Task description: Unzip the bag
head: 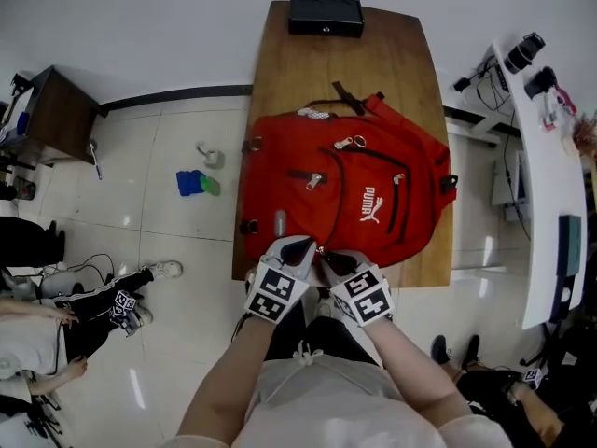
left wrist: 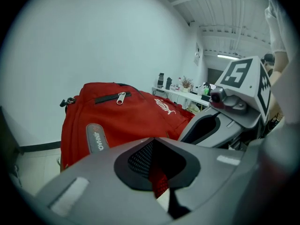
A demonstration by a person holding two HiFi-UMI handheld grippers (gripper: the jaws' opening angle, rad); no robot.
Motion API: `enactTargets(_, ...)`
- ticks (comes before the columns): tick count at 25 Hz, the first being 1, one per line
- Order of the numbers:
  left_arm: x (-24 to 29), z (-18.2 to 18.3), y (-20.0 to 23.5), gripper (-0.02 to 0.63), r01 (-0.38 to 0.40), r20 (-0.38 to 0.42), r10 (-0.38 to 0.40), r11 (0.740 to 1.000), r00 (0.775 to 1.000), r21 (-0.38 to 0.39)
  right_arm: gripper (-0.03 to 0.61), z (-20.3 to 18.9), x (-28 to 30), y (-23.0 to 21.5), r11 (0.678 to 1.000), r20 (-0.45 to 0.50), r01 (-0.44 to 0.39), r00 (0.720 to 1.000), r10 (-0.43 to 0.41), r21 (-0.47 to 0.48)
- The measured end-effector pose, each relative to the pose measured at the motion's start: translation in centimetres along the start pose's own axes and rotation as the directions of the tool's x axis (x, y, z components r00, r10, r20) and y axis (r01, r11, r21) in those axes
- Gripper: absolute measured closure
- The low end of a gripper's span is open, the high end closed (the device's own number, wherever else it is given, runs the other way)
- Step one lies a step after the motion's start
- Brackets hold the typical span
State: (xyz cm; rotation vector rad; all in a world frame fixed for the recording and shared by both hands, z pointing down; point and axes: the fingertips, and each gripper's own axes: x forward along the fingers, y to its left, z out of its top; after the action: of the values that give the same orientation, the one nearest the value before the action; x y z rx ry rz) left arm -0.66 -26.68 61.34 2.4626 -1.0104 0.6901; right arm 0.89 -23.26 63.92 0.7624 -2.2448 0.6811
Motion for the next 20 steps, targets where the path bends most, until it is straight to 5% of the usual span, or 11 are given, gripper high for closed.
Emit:
enactTargets(11, 0.8, -0.4, -0.2, 0.607, 0.055, -0.042, -0.058, 0.995, 0.997, -0.083, 0.571, 0.2, -1.7, -1.4, 0.987, -0.078, -0.05, 0.996, 0.038, -0.156)
enactTargets(20, 0.9, -0.9, -0.5, 0.607, 0.1, -0.116, -0.112, 0.99, 0.987, -0.102, 0.569, 1.1, -2.8, -4.6, 0.942, -0.11, 0.027, 0.992, -0.067, -0.333)
